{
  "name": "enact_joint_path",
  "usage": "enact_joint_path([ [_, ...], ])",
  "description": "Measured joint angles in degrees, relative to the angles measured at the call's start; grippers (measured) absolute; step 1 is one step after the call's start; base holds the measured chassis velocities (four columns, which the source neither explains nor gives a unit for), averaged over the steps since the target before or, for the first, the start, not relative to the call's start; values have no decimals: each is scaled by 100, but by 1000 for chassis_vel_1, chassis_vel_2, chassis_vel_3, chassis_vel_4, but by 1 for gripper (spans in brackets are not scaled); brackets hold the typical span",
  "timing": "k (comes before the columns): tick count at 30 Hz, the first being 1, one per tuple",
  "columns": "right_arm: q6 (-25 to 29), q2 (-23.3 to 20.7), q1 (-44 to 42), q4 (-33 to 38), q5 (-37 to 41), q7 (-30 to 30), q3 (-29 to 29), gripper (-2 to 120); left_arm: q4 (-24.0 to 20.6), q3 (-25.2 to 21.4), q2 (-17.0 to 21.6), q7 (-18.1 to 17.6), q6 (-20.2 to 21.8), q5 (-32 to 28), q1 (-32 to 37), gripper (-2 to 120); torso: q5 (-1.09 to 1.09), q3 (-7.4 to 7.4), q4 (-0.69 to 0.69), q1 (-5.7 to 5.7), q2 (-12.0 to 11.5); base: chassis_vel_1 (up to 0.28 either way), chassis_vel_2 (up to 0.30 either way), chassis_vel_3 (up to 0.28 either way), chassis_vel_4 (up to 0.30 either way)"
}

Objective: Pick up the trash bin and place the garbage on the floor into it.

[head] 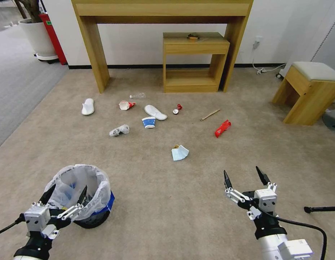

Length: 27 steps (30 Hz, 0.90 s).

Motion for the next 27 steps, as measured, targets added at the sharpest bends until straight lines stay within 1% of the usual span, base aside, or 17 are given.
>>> enact_joint_path([
  [8,35,30,-19,-23,-6,1,-2,100,4,-18,-37,18,6,-26,-36,100,0,0,0,0,0,0,0,0,0],
  [12,6,40,-8,-23,-10,2,-12,100,50,-60,-59,-59,82,26,-46,100,0,0,0,0,0,0,0,0,0],
  [18,-41,24,36,-38,-2,22,5,100,87,-93,-44,-86,217,-55,-43,100,0,0,0,0,0,0,0,0,0],
  [27,-43,53,28,-102,-1,23,-12,100,159,-131,27,-110,273,-59,-81,100,0,0,0,0,0,0,0,0,0],
])
